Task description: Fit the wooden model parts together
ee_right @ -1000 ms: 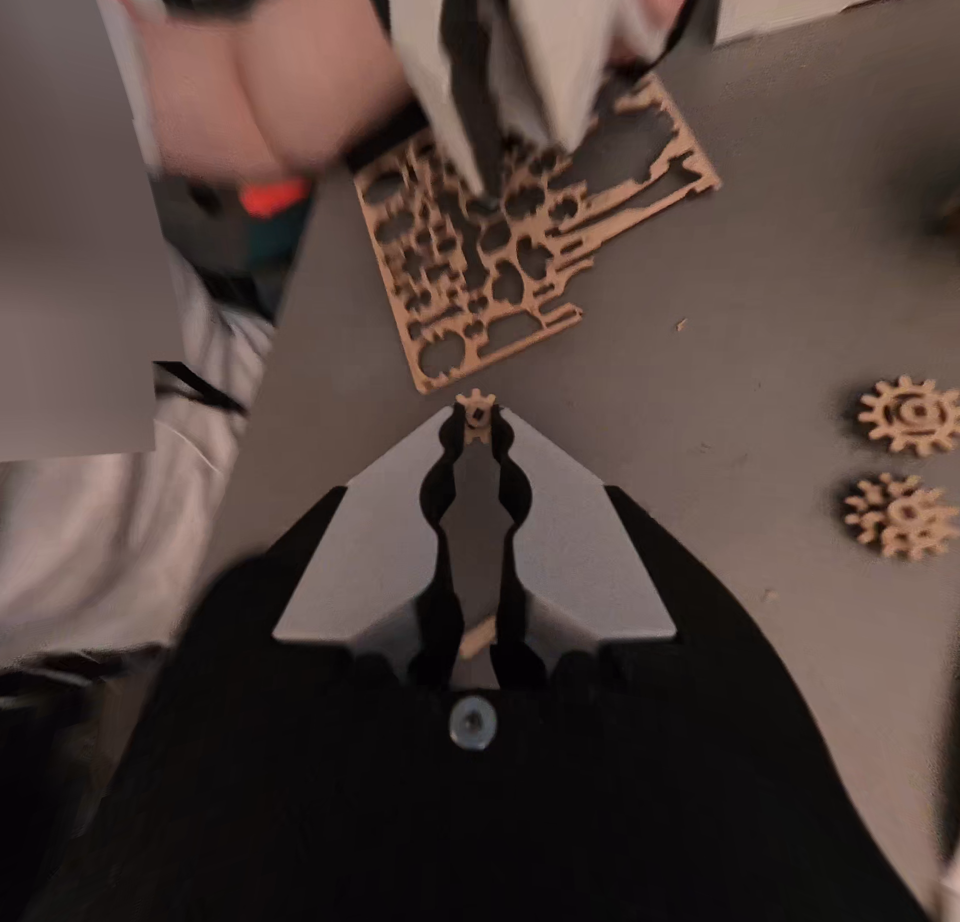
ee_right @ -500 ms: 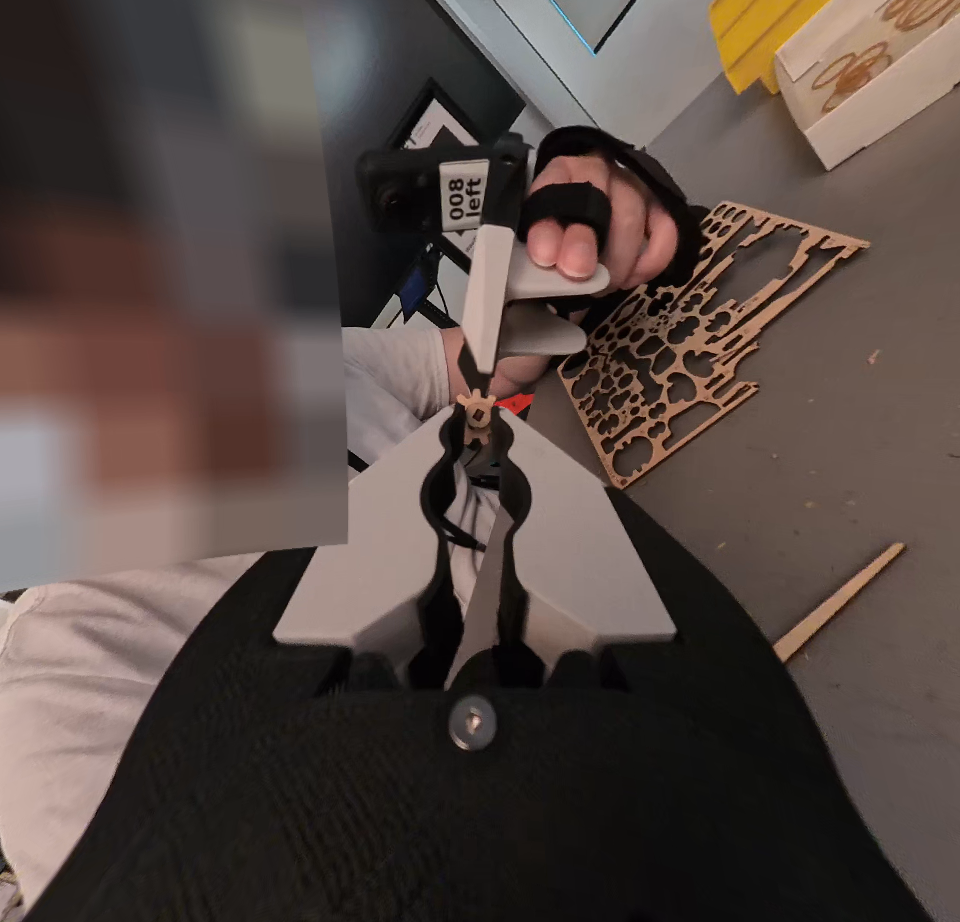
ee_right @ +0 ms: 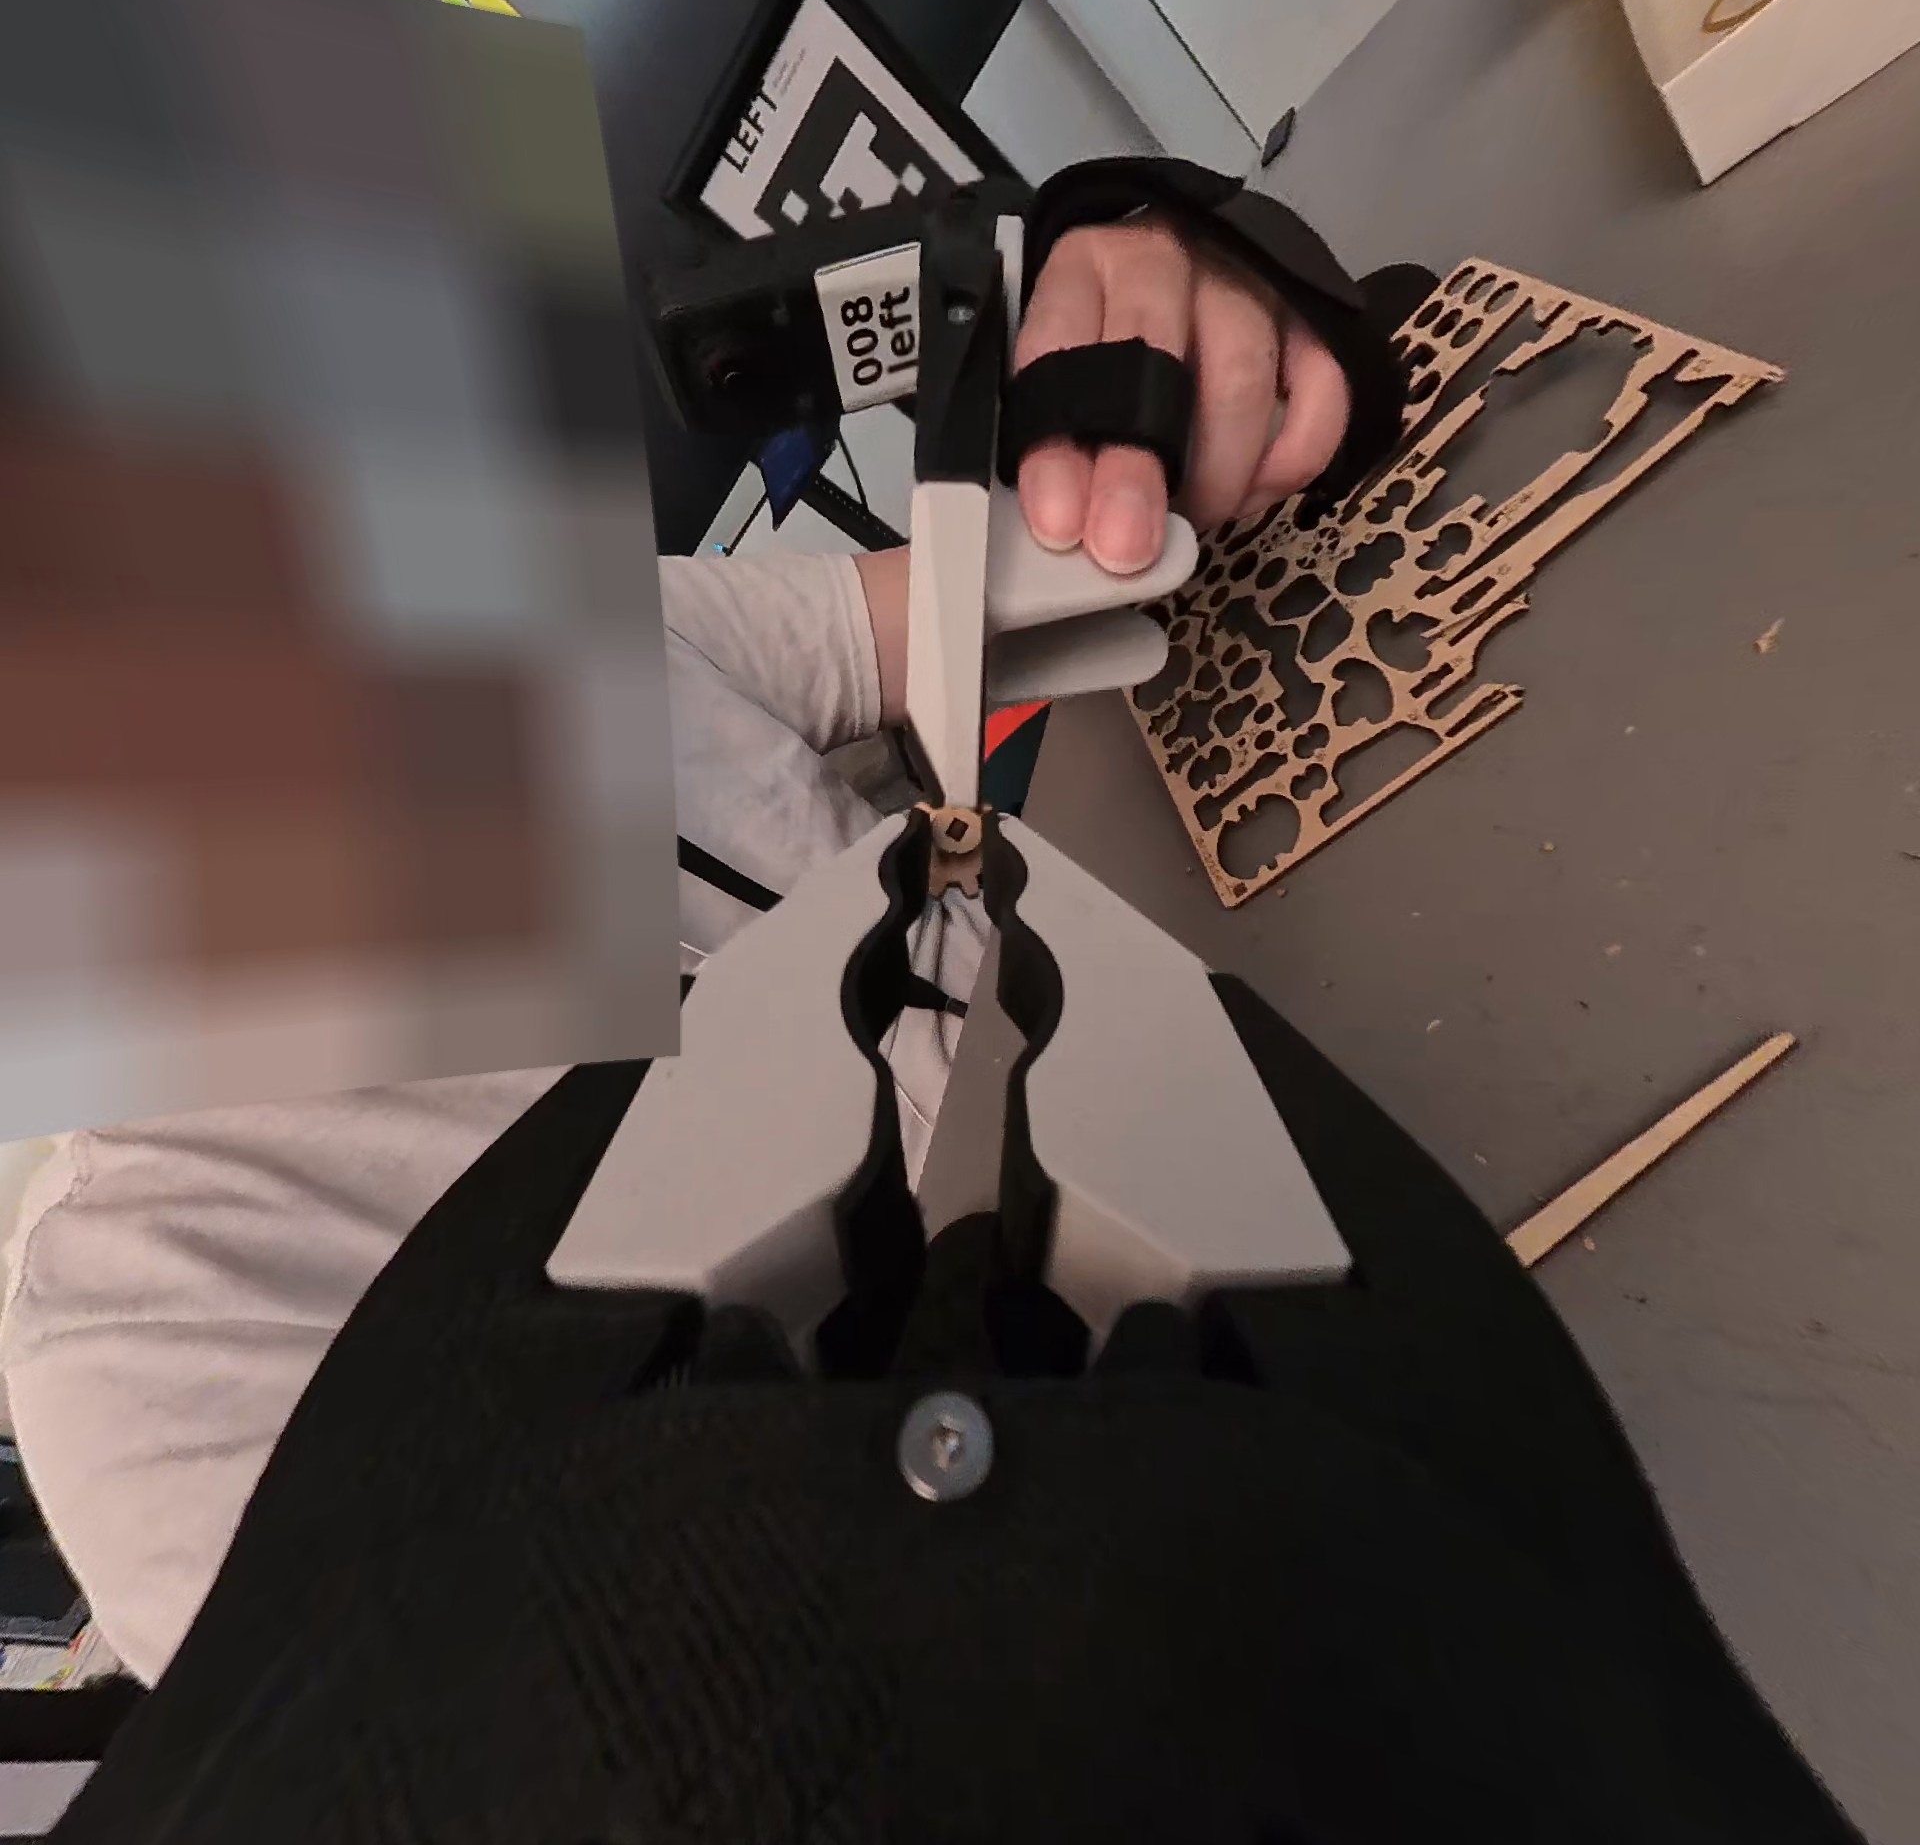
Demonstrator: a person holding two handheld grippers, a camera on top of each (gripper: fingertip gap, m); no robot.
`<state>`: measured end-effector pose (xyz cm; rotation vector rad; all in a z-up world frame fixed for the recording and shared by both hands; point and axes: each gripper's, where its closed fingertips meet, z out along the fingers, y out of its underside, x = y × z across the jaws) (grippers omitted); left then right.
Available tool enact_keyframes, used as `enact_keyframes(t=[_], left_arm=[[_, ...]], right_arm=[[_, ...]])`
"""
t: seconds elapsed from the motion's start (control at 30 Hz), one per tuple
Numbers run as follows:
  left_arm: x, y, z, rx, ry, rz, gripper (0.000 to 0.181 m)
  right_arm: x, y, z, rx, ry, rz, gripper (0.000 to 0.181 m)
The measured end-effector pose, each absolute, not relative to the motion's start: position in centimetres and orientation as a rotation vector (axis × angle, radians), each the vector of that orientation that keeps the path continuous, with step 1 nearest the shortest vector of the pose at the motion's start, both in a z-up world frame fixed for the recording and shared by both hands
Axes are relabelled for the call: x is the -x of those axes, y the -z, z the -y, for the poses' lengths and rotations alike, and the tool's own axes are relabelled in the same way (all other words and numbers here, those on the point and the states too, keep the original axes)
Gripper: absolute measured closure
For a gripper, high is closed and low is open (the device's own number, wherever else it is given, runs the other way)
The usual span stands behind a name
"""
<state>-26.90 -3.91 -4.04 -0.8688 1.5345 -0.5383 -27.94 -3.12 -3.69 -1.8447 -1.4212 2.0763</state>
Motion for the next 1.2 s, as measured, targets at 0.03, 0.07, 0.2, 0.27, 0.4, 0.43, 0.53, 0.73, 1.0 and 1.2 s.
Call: enact_keyframes(t=[0.03,0.07,0.2,0.27,0.4,0.43,0.53,0.73,1.0,1.2], left_arm=[[26.9,4.0,3.9,0.866,0.534,-1.537,0.18],[26.9,4.0,3.9,0.864,0.531,-1.535,0.181],[27.0,3.7,3.4,0.904,0.528,-1.515,0.181],[27.2,3.3,2.9,0.936,0.546,-1.477,0.181],[27.7,2.6,1.6,0.986,0.544,-1.401,0.181],[27.7,2.6,1.5,0.998,0.557,-1.39,0.181],[27.2,2.9,1.4,1.025,0.555,-1.386,0.181],[26.1,3.4,2.4,1.015,0.51,-1.435,0.181],[26.0,3.4,2.1,1.027,0.489,-1.423,0.181],[25.9,3.6,1.9,1.043,0.466,-1.421,0.18]], right_arm=[[28.0,3.6,3.1,1.842,-2.076,1.429,0.173],[28.0,3.6,3.1,1.842,-2.081,1.43,0.173],[28.1,3.2,2.5,1.759,-2.059,1.426,0.172],[28.3,2.8,2.0,1.649,-1.966,1.456,0.151],[28.7,4.8,0.7,1.378,-1.349,1.665,0.119],[29.1,5.2,0.4,1.28,-1.174,1.697,0.115],[30.9,6.7,1.0,1.164,-0.846,1.791,0.109],[32.7,7.8,1.9,1.141,-0.702,1.84,0.135],[32.5,8.6,1.0,1.181,-0.579,1.867,0.152],[32.7,8.7,0.0,1.231,-0.485,1.84,0.159]])
